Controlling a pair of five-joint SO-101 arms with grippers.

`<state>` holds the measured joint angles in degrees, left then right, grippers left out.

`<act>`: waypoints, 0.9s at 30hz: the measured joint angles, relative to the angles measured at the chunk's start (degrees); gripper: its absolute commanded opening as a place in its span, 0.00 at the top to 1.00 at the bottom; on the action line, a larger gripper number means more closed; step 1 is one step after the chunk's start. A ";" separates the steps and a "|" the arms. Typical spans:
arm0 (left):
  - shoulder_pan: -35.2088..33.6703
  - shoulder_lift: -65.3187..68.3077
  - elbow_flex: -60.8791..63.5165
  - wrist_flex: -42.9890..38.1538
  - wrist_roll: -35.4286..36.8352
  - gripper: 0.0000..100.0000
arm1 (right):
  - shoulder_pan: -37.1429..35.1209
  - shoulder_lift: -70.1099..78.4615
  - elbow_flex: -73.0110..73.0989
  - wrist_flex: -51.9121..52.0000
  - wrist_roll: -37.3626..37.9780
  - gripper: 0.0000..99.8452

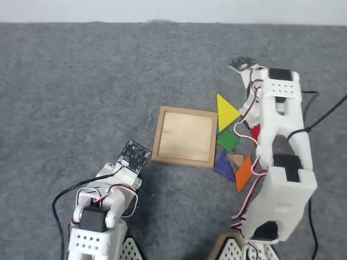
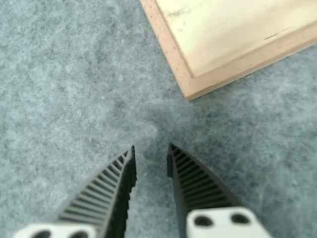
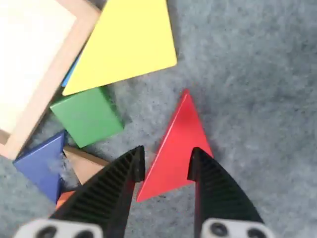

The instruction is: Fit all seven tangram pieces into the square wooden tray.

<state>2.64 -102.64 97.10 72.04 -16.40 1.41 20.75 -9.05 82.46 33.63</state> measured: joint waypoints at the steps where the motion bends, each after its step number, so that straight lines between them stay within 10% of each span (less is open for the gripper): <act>1: 0.00 0.00 0.00 0.00 0.00 0.90 | 0.97 -0.18 0.00 0.26 -0.44 0.83; 27: -0.09 0.00 0.00 0.00 0.00 0.90 | 3.25 12.84 -1.23 -2.81 -7.21 0.78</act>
<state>2.55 -102.64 97.10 72.04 -16.40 4.66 33.58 -10.29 79.65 26.42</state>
